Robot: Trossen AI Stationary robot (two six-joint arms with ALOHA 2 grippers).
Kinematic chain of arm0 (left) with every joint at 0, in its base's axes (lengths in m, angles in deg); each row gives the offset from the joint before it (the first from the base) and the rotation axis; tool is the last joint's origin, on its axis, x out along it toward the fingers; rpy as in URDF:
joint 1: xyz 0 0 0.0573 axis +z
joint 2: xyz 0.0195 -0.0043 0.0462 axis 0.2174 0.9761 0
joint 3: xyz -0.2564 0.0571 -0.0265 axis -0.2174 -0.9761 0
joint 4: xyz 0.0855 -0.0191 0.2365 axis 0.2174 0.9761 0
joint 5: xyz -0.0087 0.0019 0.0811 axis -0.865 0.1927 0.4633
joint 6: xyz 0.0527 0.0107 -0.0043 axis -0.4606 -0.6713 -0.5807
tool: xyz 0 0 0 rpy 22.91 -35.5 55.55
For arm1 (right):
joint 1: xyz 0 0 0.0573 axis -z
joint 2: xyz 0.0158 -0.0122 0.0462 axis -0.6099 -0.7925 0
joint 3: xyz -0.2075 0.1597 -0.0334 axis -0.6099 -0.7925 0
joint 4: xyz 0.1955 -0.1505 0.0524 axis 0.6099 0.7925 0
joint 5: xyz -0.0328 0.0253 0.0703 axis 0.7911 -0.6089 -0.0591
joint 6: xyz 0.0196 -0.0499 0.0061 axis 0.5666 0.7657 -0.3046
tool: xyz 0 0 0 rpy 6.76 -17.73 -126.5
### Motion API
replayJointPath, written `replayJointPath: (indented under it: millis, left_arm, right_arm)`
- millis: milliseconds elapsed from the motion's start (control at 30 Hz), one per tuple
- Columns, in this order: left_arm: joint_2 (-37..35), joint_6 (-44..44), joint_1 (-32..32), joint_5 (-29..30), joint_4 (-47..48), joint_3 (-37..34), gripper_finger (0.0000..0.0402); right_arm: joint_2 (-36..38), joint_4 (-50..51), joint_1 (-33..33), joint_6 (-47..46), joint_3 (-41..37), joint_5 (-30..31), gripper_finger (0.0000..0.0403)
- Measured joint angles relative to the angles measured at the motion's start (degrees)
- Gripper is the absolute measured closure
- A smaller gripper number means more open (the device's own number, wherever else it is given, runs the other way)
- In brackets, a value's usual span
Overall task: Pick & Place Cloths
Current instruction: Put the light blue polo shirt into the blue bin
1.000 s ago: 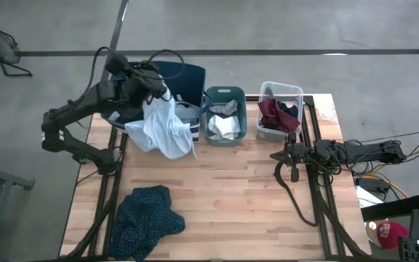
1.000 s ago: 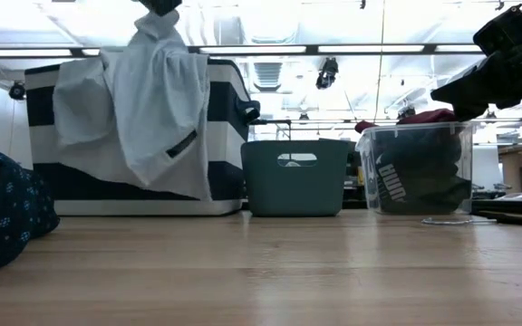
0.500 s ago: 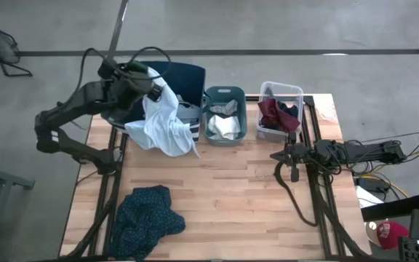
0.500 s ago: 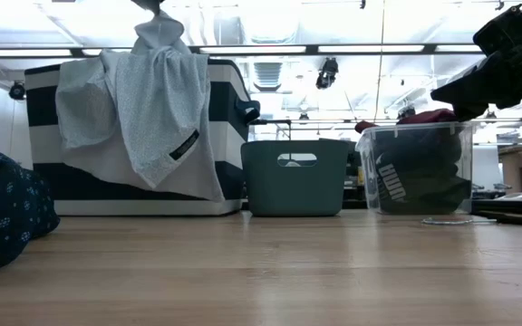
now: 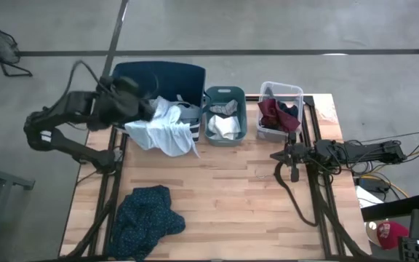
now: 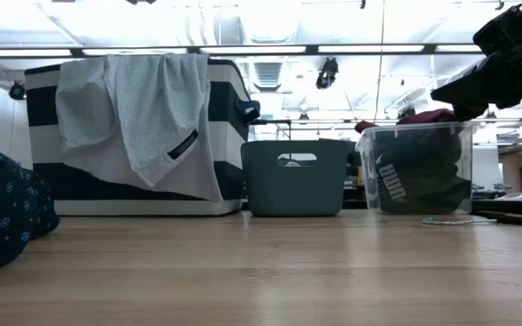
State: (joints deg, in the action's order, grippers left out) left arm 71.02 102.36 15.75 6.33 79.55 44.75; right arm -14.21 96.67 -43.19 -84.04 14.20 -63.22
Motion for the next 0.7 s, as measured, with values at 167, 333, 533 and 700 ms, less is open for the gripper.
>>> replayJointPath:
  millis: [167,333,533,700]
  left_arm:
    - [0.4,14.3,-10.4,-4.0,7.9,-6.7,0.0154]
    - [0.5,29.1,-23.0,-2.4,8.6,-16.2,0.0154]
    - [1.0,46.9,-37.0,4.7,8.4,-26.2,0.0154]
    - [2.4,61.3,-44.0,7.8,8.4,-34.1,0.0154]
  right_arm:
    - [0.0,0.0,0.0,0.0,0.0,0.0,0.0394]
    - [0.0,0.0,0.0,0.0,0.0,0.0,0.0394]
    - [0.0,0.0,0.0,-0.1,0.0,0.0,0.0394]
    - [0.0,0.0,0.0,-0.1,0.0,0.0,0.0394]
